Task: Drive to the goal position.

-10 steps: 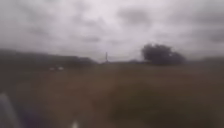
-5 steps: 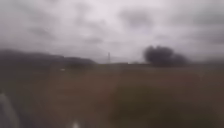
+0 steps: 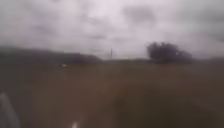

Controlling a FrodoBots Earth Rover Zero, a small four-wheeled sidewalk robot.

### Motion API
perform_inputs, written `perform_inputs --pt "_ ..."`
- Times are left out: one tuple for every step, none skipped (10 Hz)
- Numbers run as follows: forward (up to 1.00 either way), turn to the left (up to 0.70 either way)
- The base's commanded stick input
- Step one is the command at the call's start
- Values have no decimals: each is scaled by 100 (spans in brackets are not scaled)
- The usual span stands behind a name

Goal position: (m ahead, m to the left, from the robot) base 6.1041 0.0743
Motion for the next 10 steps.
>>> perform_inputs --pt "70 -27" --pt "70 -27" --pt "70 -27" --pt "70 -27" --pt "70 -27" --pt "70 -27" --pt "70 -16" --pt "70 0" --pt "70 0" --pt "70 0"
